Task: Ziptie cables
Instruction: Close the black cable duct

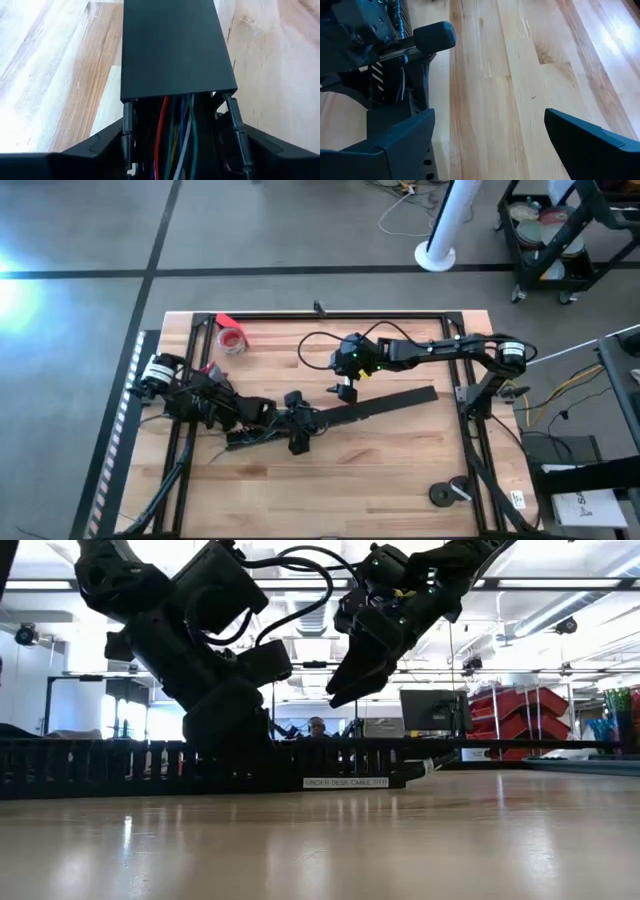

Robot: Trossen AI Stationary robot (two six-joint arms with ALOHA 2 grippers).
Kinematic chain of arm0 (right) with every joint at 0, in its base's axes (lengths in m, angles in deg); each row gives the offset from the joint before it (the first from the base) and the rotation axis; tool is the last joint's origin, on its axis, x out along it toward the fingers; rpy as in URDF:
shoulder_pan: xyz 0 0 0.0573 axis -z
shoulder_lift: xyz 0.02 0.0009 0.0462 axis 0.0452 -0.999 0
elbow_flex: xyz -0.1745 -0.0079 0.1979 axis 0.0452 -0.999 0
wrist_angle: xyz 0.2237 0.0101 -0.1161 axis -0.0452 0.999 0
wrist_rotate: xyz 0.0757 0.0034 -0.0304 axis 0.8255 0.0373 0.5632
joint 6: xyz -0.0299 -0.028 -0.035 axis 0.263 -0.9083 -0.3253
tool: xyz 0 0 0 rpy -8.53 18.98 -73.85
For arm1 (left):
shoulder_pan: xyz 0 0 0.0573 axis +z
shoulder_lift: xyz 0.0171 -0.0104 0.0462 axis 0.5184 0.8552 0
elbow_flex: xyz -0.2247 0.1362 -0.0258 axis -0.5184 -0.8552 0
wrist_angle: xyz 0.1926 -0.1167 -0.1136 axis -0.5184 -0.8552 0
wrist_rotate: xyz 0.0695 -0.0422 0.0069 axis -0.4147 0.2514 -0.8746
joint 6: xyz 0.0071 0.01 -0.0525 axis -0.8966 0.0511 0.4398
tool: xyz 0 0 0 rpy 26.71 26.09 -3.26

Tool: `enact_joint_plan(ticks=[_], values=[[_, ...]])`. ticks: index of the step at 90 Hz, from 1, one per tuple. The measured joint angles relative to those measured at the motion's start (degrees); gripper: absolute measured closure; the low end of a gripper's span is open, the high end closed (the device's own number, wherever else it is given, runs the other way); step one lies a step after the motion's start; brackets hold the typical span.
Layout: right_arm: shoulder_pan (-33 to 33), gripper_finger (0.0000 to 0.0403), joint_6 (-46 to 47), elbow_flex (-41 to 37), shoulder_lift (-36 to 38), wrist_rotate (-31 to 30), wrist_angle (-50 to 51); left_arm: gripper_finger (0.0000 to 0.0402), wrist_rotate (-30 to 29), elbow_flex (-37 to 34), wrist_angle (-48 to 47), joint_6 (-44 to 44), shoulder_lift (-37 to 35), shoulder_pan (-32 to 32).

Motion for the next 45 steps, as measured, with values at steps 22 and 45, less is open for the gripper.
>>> enact_joint_plan(ticks=[22,45], values=[[0.0,0.0042,0.0,0.0,0.0,0.0,0.0,0.0163,0.0,0.0,0.1,0.0,0.0,0.0],[0.0,0.0042,0.0,0.0,0.0,0.0,0.0,0.0142,0.0,0.0,0.1,0.0,0.0,0.0]])
